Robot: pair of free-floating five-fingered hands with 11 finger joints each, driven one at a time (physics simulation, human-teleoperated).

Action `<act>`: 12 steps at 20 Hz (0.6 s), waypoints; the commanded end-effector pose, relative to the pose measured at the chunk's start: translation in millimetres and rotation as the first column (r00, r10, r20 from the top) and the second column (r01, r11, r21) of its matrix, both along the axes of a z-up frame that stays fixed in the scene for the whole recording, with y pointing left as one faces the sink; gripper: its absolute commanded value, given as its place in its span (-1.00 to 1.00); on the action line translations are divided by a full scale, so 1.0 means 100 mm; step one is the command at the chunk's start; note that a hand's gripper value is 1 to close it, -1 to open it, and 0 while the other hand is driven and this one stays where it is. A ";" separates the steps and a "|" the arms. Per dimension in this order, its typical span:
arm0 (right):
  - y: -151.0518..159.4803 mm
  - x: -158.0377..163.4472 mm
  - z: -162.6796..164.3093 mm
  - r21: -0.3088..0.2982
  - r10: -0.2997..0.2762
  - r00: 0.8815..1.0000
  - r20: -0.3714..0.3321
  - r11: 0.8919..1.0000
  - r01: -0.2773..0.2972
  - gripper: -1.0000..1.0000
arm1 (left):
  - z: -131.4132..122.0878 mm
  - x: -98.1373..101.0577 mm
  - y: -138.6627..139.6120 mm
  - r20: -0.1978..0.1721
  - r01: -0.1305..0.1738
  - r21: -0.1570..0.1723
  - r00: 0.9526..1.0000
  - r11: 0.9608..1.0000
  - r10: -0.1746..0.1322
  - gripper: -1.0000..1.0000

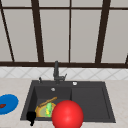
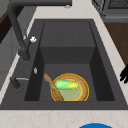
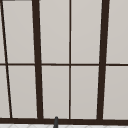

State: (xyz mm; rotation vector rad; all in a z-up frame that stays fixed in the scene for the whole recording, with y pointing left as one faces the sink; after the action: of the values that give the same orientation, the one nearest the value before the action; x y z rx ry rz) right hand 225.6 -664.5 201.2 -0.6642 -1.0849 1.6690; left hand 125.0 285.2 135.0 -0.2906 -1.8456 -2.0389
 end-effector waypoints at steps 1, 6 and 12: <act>0.00 0.02 -0.13 -0.037 0.046 0.999 -0.022 0.998 -0.047 -1.00 | 0.00 0.00 0.00 0.000 0.000 0.000 1.000 1.000 0.000 0.00; -0.03 0.02 -0.25 0.004 0.071 0.995 0.065 0.997 -0.071 -1.00 | 0.00 0.00 0.00 0.000 0.000 0.000 1.000 1.000 0.000 0.00; 0.05 0.26 -0.28 0.001 0.044 0.992 0.122 0.999 -0.045 -1.00 | 0.00 0.00 0.00 0.000 0.000 0.000 1.000 1.000 0.000 0.00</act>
State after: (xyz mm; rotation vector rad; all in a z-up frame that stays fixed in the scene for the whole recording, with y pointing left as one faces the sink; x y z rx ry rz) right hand 230.3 -665.3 171.2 -0.6772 -1.1609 1.6841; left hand 125.0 285.2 135.0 -0.2906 -1.8456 -2.0389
